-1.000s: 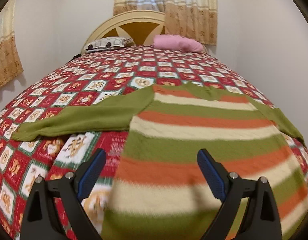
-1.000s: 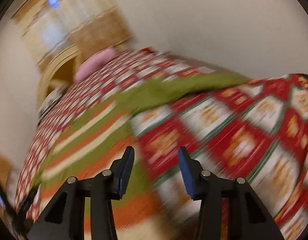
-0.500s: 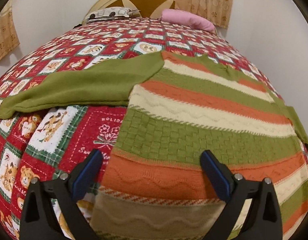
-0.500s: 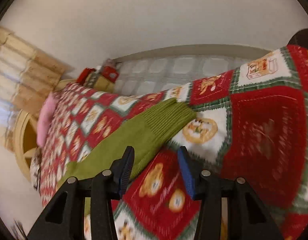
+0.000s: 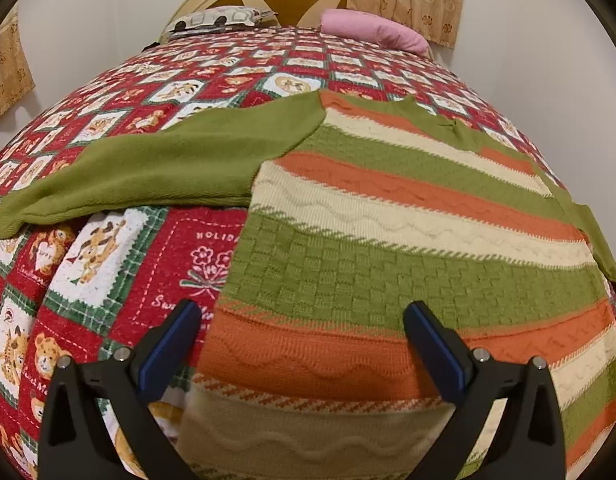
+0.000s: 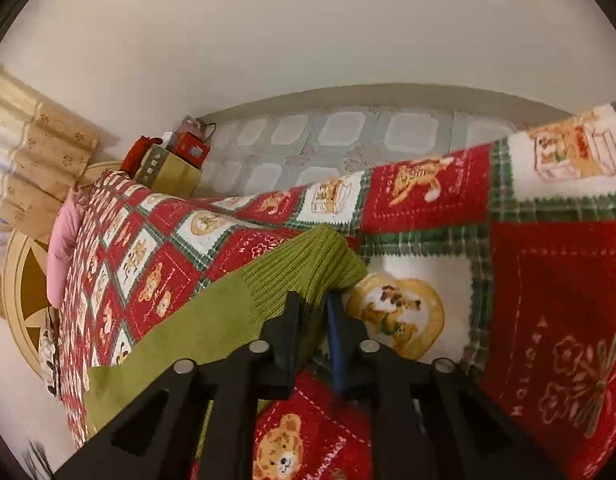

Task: Fold small clothes
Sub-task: 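Move the right tool to the sweater sleeve cuff and close on it, then carry the sleeve across the sweater body with the right tool and release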

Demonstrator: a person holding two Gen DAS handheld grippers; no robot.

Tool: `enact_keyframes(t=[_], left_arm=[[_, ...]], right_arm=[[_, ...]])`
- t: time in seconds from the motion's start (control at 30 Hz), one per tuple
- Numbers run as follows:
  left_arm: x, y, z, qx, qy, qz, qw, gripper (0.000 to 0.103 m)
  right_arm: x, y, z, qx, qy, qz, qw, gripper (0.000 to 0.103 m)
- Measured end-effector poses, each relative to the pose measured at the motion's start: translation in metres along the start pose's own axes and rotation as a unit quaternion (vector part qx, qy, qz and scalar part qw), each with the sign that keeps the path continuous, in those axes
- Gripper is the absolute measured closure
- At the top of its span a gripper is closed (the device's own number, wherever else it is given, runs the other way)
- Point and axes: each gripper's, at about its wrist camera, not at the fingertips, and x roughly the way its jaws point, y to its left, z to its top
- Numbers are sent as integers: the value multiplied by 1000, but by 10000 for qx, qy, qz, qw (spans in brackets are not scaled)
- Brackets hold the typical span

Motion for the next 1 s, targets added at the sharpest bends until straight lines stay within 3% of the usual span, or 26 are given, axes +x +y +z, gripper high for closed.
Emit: enact_keyframes(t=[0.13,0.23,0.47,0.6,0.73,0.93,1.0], left_arm=[[0,0,0,0,-3,1,10000,0],[0,0,0,-25,-19,-39,10000,0],[-3,7,-1,-174,-99,-263,9995,0],[-5,12,-1,-294,-156,-431,9985,0],[-6,15,-1,-352,-187,-515,9979,0],[-8,21,-2,-495,-253,-715,9959,0],[-8,22,-2,-521,-263,-748,9955,0]], right_arm=[[-29,23,-3,-629,-368,-74,9973,96],[-61,54,-11,-1083,-699,128,9916,96],[-131,178,-77,-2514,-1028,883,9584,96],[-153,250,-143,-3258,-972,1432,9295,96],[-147,313,-226,-3931,-590,1903,8977,96],[-119,365,-354,-4896,-21,2164,8446,96],[-111,370,-384,-5038,156,2201,8352,97]])
